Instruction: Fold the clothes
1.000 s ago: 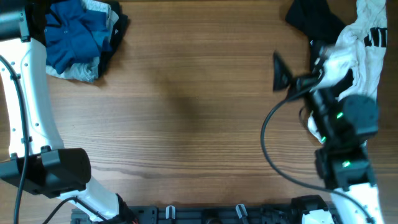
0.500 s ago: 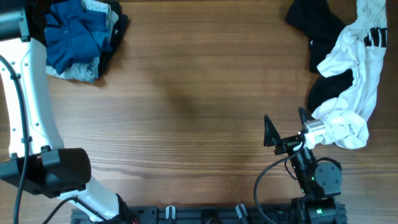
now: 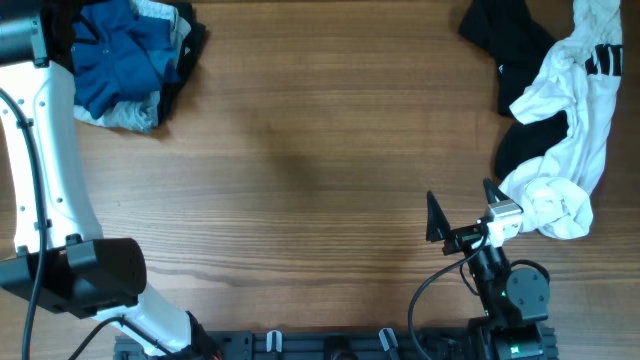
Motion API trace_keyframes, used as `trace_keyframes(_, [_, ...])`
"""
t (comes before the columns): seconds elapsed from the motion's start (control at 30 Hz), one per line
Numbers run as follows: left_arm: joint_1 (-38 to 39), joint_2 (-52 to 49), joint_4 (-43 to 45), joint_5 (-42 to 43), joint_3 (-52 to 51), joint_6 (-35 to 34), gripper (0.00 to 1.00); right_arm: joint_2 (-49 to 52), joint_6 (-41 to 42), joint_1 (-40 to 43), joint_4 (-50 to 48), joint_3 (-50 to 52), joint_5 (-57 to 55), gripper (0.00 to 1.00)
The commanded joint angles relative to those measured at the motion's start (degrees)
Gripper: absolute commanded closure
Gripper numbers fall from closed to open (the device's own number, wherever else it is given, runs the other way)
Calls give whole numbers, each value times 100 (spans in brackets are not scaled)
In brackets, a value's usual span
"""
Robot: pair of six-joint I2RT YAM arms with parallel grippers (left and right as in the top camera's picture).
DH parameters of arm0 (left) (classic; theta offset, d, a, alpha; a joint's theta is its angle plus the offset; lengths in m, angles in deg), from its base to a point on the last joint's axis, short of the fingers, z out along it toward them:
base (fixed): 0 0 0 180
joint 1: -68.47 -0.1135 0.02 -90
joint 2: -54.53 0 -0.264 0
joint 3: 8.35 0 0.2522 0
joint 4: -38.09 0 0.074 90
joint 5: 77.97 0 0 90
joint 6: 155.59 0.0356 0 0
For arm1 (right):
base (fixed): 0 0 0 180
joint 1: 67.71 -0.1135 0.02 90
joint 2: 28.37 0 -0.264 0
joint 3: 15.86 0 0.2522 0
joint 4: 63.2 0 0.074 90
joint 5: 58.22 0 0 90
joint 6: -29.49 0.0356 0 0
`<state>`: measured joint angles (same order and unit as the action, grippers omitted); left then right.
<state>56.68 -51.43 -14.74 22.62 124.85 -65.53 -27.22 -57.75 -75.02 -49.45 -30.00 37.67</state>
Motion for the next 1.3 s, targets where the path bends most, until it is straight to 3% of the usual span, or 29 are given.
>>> trace_keyframes(0.0, [-26, -24, 15, 46, -17, -55, 0, -101, -114, -7, -28, 7, -122, 0])
trace_keyframes(0.93, [-37, -31, -275, 37, -17, -52, 0, -7, -116, -7, -24, 7, -120, 0])
trace_keyframes(1.27, [15, 376, -1231, -15, -42, -28, 0, -7, -114, -7, -24, 7, -120, 0])
